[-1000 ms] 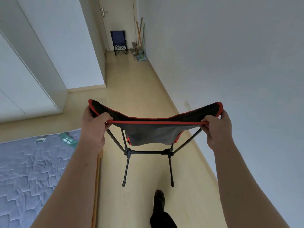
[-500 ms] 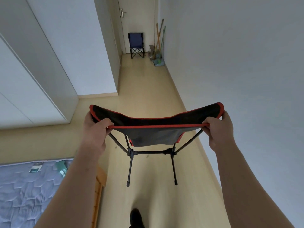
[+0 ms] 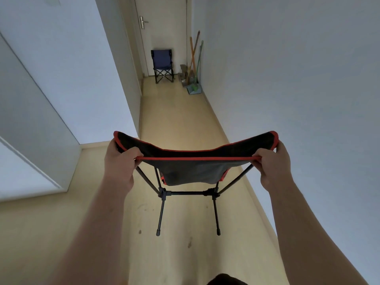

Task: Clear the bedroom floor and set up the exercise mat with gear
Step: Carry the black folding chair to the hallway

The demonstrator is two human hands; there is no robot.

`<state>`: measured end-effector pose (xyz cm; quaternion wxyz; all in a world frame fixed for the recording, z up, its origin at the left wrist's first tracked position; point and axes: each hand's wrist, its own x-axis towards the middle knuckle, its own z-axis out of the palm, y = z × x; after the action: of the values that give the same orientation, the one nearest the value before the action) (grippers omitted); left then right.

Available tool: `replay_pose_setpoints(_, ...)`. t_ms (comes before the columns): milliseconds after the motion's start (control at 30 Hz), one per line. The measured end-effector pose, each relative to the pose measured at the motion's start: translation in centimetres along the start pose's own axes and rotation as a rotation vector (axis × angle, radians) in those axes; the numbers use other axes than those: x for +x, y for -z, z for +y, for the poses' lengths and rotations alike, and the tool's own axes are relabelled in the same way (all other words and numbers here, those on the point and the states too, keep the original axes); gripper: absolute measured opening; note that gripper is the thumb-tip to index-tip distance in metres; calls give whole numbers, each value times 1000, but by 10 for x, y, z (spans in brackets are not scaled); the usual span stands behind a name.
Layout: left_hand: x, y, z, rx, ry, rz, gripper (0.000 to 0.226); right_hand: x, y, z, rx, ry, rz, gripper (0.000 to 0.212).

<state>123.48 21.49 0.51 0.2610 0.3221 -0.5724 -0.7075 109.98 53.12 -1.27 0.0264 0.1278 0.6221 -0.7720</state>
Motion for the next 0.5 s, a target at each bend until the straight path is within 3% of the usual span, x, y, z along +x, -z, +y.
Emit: replay_pose_setpoints(500,360,-157,13,41,38,49,34,348,-224,-12,-17,-45,-40,73)
